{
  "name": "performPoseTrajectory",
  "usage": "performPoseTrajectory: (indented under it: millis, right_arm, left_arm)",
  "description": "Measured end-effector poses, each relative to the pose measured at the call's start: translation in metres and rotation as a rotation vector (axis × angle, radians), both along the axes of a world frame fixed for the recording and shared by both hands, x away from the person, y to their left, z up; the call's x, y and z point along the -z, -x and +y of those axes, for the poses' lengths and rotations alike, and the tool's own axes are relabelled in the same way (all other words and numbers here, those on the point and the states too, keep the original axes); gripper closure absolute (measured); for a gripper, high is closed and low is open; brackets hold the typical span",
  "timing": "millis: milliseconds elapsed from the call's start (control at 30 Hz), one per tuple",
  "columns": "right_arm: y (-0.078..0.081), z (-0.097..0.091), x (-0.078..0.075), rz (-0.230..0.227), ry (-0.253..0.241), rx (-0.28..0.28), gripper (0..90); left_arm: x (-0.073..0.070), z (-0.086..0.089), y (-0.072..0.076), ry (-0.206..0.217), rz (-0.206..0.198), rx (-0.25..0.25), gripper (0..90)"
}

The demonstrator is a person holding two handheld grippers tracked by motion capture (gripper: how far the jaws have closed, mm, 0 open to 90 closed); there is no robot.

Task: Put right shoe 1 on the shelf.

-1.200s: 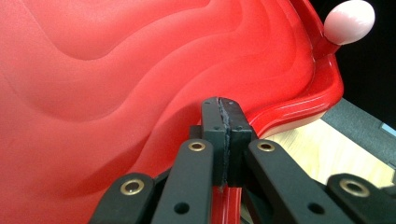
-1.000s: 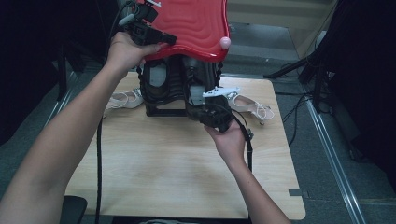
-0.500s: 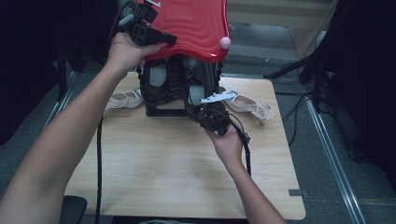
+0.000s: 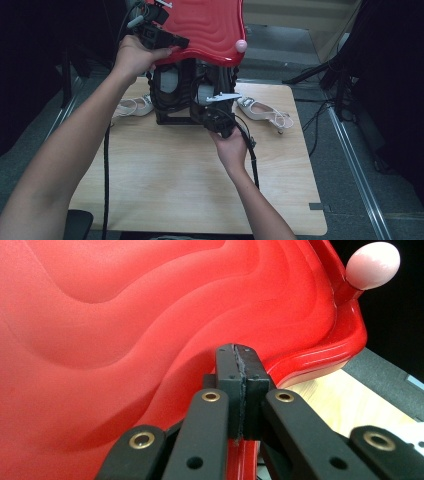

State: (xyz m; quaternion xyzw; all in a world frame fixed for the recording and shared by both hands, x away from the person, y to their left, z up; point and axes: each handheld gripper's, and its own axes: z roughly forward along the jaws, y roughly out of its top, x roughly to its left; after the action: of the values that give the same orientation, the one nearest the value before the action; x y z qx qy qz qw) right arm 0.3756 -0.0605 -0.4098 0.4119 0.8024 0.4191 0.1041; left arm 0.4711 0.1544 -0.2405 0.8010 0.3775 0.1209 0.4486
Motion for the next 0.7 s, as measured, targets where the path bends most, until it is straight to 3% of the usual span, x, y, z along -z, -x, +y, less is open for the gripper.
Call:
performPoseTrajectory:
  millis: [233,400,700]
  right_arm:
    - [-0.013,0.007,-0.003,-0.022,-0.019,0.04,90.0]
    - [-0.02,0.007,-0.005,-0.039,-0.031,0.074,90.0]
    - [-0.034,-0.012,-0.008,-0.03,-0.027,0.145,90.0]
  left_arm:
    - [-0.001,-0.001,0.001,-0.015,-0.007,0.0,90.0]
    - [-0.002,-0.001,0.0,-0.014,0.008,-0.005,90.0]
    - [-0.002,0.001,0.0,-0.021,0.006,0.0,90.0]
